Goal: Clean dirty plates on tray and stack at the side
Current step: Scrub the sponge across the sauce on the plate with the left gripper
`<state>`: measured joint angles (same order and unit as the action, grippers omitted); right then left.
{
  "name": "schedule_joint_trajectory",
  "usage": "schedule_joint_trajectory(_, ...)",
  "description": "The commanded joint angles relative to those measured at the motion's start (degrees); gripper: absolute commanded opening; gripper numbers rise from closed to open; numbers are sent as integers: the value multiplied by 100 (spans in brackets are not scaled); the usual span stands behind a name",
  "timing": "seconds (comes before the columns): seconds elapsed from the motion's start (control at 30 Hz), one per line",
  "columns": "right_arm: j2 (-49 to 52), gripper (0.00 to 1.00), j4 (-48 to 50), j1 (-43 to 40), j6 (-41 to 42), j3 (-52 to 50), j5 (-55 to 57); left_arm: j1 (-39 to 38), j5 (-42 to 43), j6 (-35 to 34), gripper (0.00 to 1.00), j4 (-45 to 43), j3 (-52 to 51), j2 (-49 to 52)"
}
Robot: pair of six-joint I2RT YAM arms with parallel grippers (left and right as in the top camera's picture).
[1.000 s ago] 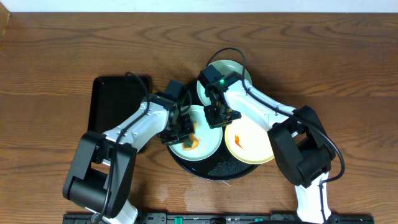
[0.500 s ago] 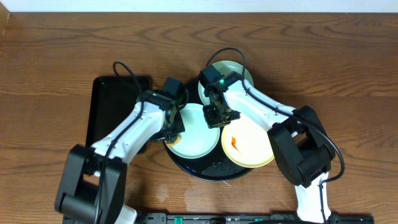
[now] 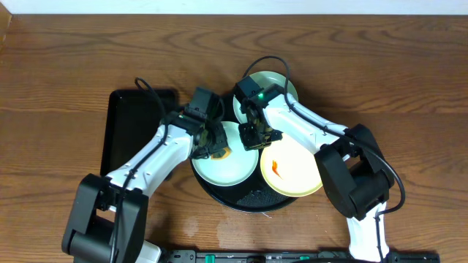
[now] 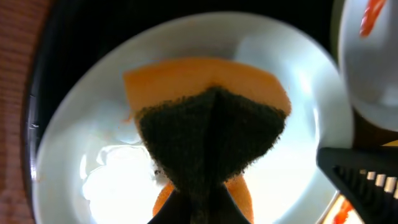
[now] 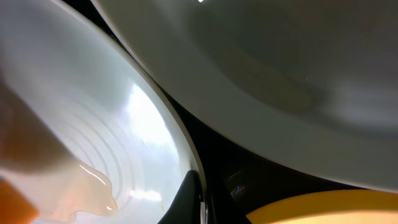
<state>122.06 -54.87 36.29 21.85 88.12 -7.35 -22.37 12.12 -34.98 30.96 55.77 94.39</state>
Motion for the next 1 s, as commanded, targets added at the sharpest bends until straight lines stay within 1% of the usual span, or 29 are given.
schedule_joint_trajectory(0.0,57,1,68,28,92,-20,81,-22,98,-168,8,-170,-289,37)
schedule_joint_trajectory(0.17,57,1,90,28,151,-20,68,-22,205,-221,8,-669,-575,103)
schedule_joint_trajectory(0.27,57,1,87,28,149,-20,66,-20,144,-205,7,-682,-575,144)
schedule_joint_trajectory(0.33,57,1,79,28,151,-20,68,-15,-68,-101,7,-619,-575,153)
schedule_joint_trajectory(0.47,57,1,31,26,151,-20,68,4,-916,-63,7,-361,-573,153)
schedule_joint_trajectory(0.57,57,1,22,28,149,-20,68,13,-1969,-68,7,-98,-570,151)
schedule_joint_trajectory(0.63,57,1,17,28,149,-20,68,13,-2343,-68,8,76,-551,140)
schedule_joint_trajectory(0.67,57,1,13,28,149,-20,68,13,-2396,-66,8,144,-525,129)
schedule_joint_trajectory(0.8,57,1,4,28,149,-20,70,11,-2146,-66,7,243,-330,-46)
schedule_joint_trajectory(0.87,57,1,2,17,149,-20,68,11,-1801,-63,7,214,-229,-245)
schedule_joint_trajectory(0.97,57,1,4,13,151,-20,68,11,-1067,216,8,-52,-201,-612)
